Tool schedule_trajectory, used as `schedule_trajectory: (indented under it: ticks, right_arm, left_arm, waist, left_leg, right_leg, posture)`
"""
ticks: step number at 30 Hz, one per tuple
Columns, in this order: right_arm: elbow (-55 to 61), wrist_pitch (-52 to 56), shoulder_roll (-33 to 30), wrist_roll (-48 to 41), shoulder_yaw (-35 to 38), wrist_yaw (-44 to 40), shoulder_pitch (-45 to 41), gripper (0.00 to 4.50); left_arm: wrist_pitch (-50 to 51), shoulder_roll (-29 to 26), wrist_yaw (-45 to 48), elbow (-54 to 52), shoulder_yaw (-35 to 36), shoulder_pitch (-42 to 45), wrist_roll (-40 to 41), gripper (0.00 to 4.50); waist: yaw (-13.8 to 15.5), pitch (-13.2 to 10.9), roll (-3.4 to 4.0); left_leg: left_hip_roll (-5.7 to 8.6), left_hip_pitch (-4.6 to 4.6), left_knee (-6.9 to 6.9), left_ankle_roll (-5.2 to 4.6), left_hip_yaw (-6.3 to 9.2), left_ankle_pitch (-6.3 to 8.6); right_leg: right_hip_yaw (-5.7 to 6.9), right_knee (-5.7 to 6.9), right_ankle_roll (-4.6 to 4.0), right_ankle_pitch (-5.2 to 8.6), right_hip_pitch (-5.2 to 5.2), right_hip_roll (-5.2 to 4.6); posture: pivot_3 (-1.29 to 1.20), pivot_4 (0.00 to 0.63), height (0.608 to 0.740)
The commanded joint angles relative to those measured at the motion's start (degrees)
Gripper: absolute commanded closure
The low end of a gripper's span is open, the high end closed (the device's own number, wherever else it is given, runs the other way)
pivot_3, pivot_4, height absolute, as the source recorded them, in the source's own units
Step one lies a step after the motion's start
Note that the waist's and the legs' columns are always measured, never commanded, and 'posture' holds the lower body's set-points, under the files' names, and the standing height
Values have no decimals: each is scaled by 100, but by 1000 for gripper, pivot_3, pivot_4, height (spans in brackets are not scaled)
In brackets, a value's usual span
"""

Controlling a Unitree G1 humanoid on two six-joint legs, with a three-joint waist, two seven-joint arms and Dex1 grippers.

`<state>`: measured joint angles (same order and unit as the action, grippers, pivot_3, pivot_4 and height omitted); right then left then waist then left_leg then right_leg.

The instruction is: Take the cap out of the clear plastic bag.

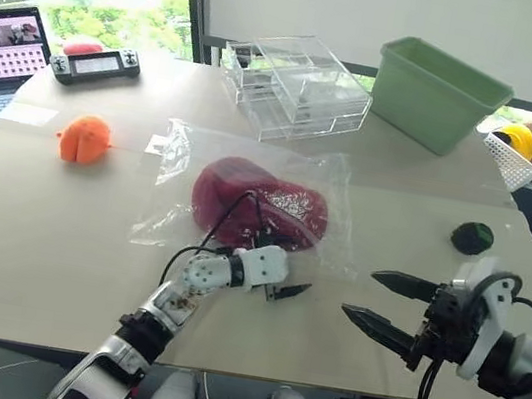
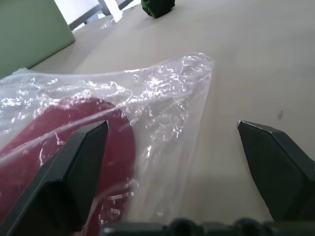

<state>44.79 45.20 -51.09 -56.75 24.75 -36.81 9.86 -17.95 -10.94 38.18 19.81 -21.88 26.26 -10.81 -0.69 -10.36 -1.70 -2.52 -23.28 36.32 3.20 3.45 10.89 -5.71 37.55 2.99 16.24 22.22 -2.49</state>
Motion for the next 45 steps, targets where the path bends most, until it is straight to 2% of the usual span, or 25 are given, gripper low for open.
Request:
schedule_trajectory:
  ticks: [1, 22, 23, 25, 27, 30, 39, 42, 45]
  right_arm:
    - [177, -25, -28, -140, 207, 78, 12, 32]
    - [179, -39, -55, -181, 207, 117, 27, 32]
    - [-29, -210, 46, 315, 10, 146, 269, 8]
    - [-263, -427, 200, 931, -274, 220, 550, 0]
    - [-306, -540, 279, 1141, -372, 208, 625, 0]
    - [-314, -621, 364, 1297, -423, 139, 633, 0]
    - [-295, -657, 503, 1452, -520, 94, 564, 0]
    - [-291, -631, 521, 1459, -540, 88, 503, 0]
    - [-290, -624, 548, 1487, -537, 59, 492, 0]
  left_arm:
    - [-64, 13, -133, 109, -102, 37, -150, 0]
    - [-95, -2, -179, 142, -134, 53, -140, 0]
    - [-36, 81, -647, 314, -428, 502, -881, 258]
    - [18, 168, -1247, 560, -774, 1089, -1779, 651]
    - [38, 193, -1455, 708, -851, 1243, -1941, 1336]
    - [67, 235, -1547, 823, -812, 1257, -1904, 2414]
    - [220, 233, -1660, 825, -760, 1227, -1881, 2414]
    - [291, 221, -1684, 843, -757, 1253, -1901, 3076]
    - [292, 204, -1688, 839, -749, 1246, -1902, 3983]
  waist:
    - [-4, 1, 1]
    - [-3, 2, 0]
    - [-3, 2, 0]
    - [115, 8, -21]
    - [118, 12, -20]
    - [-52, 17, -10]
    - [-32, 17, -10]
    - [-26, 19, -9]
    - [-17, 21, -8]
  left_leg:
    - [0, 0, -1, 0, 0, 0]
    - [0, 2, 0, 0, 0, 0]
    - [0, 2, 0, 0, 0, 0]
    - [3, 1, 4, 0, 9, 0]
    - [11, -16, 28, -4, 20, -3]
    - [14, -18, 28, -9, -9, 2]
    - [13, -16, 20, -13, -9, 5]
    - [13, -12, 19, -13, -9, 5]
    - [13, -10, 20, -13, -9, 5]
  right_leg:
    - [0, 0, 0, 0, 0, 0]
    - [0, 1, 0, 0, -2, 0]
    - [0, 1, 0, 0, -2, 0]
    - [5, 0, 1, 0, -6, 1]
    - [2, -5, 11, -3, -7, 4]
    - [-31, -16, 23, -6, -7, -3]
    - [-33, -11, 23, -6, -1, 0]
    - [-33, -9, 23, -6, -3, 1]
    - [-33, -10, 24, -6, -6, 0]
  posture:
    - [0, 150, 735]
    - [0, 150, 735]
    - [0, 150, 735]
    - [0, 150, 735]
    - [0, 150, 735]
    - [0, 150, 735]
    - [0, 150, 735]
    - [0, 150, 735]
    - [0, 150, 735]
